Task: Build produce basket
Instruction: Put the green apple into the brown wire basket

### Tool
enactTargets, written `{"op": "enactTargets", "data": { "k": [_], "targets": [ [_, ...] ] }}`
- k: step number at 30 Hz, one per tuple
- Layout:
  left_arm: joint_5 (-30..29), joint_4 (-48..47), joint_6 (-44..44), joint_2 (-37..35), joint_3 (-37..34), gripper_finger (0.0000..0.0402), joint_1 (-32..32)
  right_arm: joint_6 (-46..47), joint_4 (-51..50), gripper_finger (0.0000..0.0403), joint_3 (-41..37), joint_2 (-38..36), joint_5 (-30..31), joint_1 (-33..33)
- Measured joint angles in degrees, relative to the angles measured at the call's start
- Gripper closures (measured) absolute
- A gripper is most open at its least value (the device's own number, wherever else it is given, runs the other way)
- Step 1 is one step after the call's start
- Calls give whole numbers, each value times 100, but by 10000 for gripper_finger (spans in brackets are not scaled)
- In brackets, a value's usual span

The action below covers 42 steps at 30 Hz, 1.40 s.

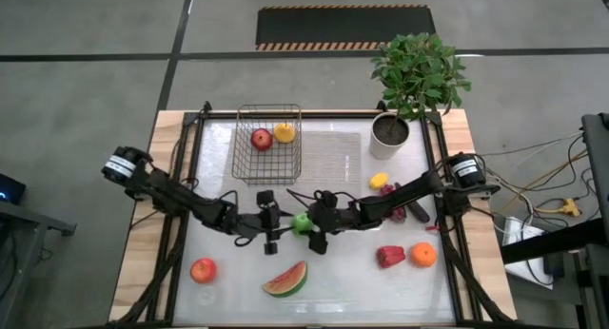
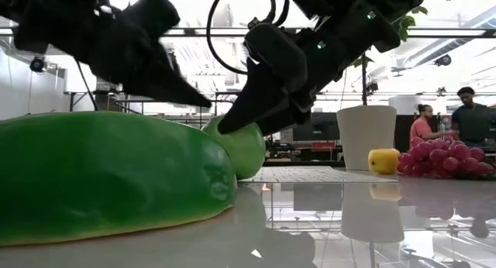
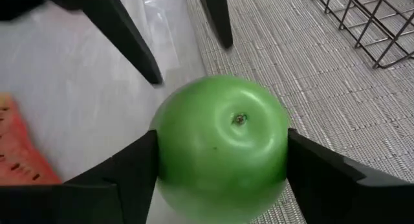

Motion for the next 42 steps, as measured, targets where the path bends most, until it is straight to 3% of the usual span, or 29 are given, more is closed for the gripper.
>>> {"op": "enactTargets", "data": {
  "k": [5,8,13,19,25,32,37,42],
  "targets": [
    [-3,3,914,-852,4,255,-113,21,-232,123,-17,-360,-89,0],
    [-3,32,1933,-1425,24,255,-179,72,-114,117,-154,-778,-168,8],
    [-20,20,3466,-1955,28,255,-410,741,1195,115,-810,-1433,-347,26],
    [-80,170,4735,-1829,367,232,-647,2426,3496,114,-1934,-1784,-447,-20],
    [-235,300,5939,-1455,696,158,-718,3234,5264,113,-2456,-1664,-172,11],
    [-372,589,7921,-1282,726,70,-770,2980,6669,113,-2418,-1422,524,133],
    [-940,1711,8059,-967,729,57,-688,2686,7139,113,-2266,-1184,563,127],
    [-915,1942,8077,-739,726,56,-622,2718,7121,113,-2153,-1024,544,129]
  ]
}}
